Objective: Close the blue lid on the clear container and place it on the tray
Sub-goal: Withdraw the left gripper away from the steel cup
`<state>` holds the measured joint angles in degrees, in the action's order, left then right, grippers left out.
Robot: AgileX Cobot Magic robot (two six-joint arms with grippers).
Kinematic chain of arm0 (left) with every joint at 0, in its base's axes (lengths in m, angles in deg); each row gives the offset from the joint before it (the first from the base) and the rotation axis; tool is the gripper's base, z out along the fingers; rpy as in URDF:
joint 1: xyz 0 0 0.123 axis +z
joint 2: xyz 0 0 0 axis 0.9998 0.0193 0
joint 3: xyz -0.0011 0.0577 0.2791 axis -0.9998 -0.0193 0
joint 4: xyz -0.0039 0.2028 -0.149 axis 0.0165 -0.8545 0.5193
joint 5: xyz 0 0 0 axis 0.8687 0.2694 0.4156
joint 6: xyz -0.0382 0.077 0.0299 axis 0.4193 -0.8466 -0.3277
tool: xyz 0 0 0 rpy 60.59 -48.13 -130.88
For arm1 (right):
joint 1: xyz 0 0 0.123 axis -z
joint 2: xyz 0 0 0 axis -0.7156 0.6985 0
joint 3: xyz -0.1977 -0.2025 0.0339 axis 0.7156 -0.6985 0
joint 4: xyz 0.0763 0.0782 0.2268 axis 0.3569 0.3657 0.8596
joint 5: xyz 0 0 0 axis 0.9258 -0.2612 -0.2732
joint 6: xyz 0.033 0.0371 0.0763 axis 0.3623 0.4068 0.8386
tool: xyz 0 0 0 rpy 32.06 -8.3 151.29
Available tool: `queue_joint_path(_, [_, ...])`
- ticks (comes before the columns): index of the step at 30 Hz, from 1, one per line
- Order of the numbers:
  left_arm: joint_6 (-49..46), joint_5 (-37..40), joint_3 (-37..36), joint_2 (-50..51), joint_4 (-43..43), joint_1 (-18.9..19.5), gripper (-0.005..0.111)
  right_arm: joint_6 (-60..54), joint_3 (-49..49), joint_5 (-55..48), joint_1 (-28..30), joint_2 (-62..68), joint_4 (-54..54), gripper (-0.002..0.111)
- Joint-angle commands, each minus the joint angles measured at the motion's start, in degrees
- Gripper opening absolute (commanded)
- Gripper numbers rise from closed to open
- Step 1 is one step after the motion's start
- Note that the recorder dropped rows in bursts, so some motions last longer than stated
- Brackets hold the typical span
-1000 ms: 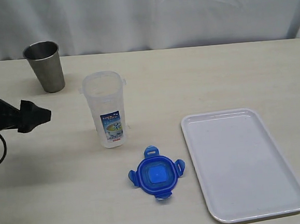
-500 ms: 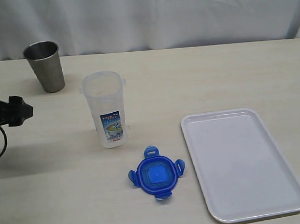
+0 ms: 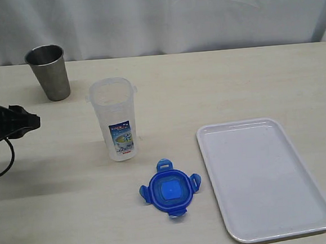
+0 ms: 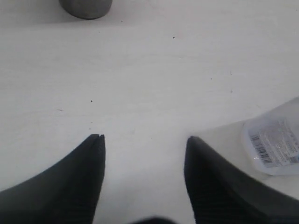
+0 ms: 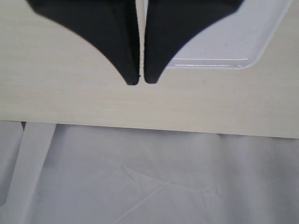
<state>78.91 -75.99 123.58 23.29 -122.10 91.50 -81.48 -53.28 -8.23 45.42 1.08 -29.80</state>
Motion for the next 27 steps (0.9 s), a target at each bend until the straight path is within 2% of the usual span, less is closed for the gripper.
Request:
queue_joint_path(1, [4.3,0.7,0.1,-0.3,-1.0,0.0,0.055,-0.2,0.0,0.4,0.1,-0.1,-0.5,0.004])
queue_joint_path(4, [3.2,0.0,1.0,-0.3,-3.1,0.0,0.050,-0.2,0.0,0.4,0.1,-0.1,-0.5,0.004])
queue_joint_path(7, [8.2,6.1,2.9,-0.3,-5.7,0.0,0.039,-0.2,0.0,0.4,0.1,-0.1,-0.5,0.004])
queue_joint_path(13, [11.5,13.8,6.9,-0.3,-6.9,0.0,0.048,-0.2,0.0,0.4,0.1,-0.1,-0.5,0.004])
queue_joint_path(17, [11.3,28.0,10.1,-0.3,-6.9,0.0,0.047,-0.2,0.0,0.4,0.1,-0.1,-0.5,0.004])
queue_joint_path(19, [11.4,30.0,12.0,-0.2,-4.1,0.0,0.047,-0.2,0.0,0.4,0.1,-0.1,-0.5,0.004])
queue_joint_path(21, [11.4,28.2,14.1,0.2,-1.6,0.0,0.047,-0.2,0.0,0.4,0.1,-0.1,-0.5,0.004])
queue_joint_path(23, [11.4,22.7,16.6,0.7,0.3,0.2,0.047,-0.2,0.0,0.4,0.1,-0.1,-0.5,0.004])
queue_joint_path(25, [13.6,12.2,18.5,0.7,3.0,2.0,0.047,-0.2,0.0,0.4,0.1,-0.1,-0.5,0.004])
queue_joint_path(27, [20.1,1.6,20.2,0.7,0.7,4.4,0.047,-0.2,0.0,0.4,0.1,-0.1,-0.5,0.004])
